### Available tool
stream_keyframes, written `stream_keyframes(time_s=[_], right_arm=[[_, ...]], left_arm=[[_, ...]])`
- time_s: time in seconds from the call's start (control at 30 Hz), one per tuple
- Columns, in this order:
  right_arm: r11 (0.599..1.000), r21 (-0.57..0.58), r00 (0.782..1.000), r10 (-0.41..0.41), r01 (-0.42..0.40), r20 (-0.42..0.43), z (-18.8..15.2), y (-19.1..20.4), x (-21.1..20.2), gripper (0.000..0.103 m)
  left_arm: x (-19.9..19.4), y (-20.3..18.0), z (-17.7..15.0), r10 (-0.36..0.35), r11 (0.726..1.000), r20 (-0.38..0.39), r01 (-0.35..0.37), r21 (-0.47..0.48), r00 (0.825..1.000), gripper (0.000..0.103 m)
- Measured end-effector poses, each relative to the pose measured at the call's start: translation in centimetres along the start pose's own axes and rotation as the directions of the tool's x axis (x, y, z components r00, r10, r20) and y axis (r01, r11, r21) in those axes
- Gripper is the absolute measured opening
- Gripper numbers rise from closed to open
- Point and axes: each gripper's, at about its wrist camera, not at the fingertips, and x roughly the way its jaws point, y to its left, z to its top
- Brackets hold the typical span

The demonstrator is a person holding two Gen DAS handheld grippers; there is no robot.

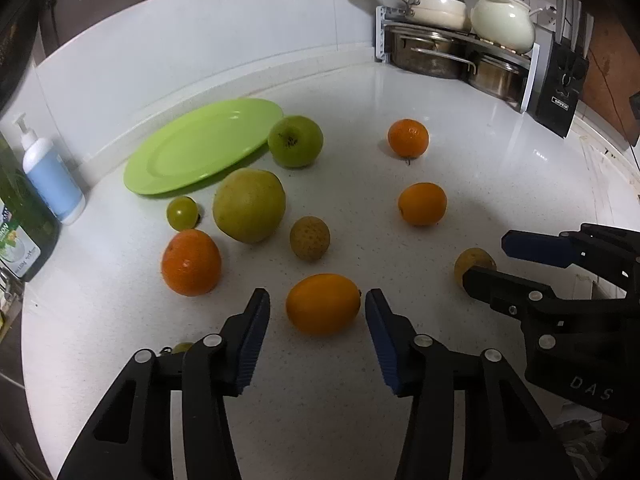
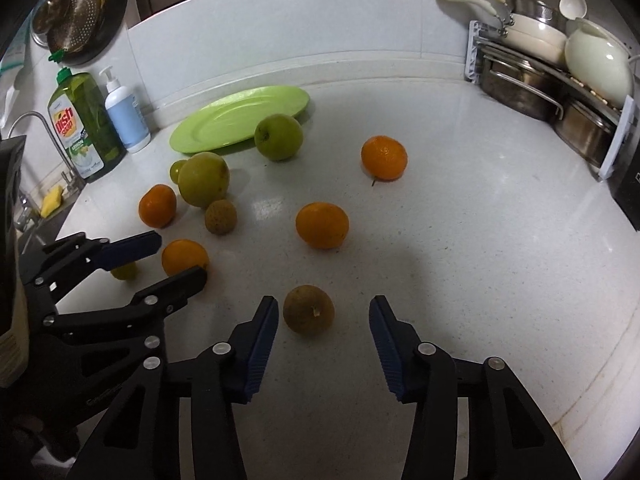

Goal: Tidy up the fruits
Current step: 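Grasp the orange with the left tool while the right tool grasps the brown kiwi, then carry the orange and kiwi in both tools over the green plate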

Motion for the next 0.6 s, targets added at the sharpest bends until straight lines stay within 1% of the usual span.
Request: stream_keyframes(time_s=[0.23, 0.33, 0.4, 0.6], right_arm=[[1.0, -0.004, 0.999, 0.03, -0.03, -0.024, 0.12, -0.03, 0.61, 0.039], [0.999, -0.006, 0.999, 0.04, -0.041, -0.032, 0.19, 0.05, 0.85, 0.035], [0.999, -0.01, 0.998, 0.048, -0.048, -0.036, 0.21, 0.16, 0.97, 0.03], [0.998, -0.024, 0.998, 0.053, -0.054, -0.029, 0.33, 0.38, 0.76, 0.03]], left_arm=[[0.57, 0.03, 0.15, -0.023, 1.0, -0.012, 0.022, -0.019, 1.0, 0.039], [0.63, 0.0, 0.17, -0.021, 1.0, -0.01, 0.021, -0.019, 1.0, 0.039], [0.59, 0.04, 0.17, -0.02, 1.0, -0.009, 0.02, -0.023, 1.0, 0.038], [0.14, 0.25, 0.14, -0.01, 0.999, -0.007, 0.01, -0.048, 1.0, 0.038]])
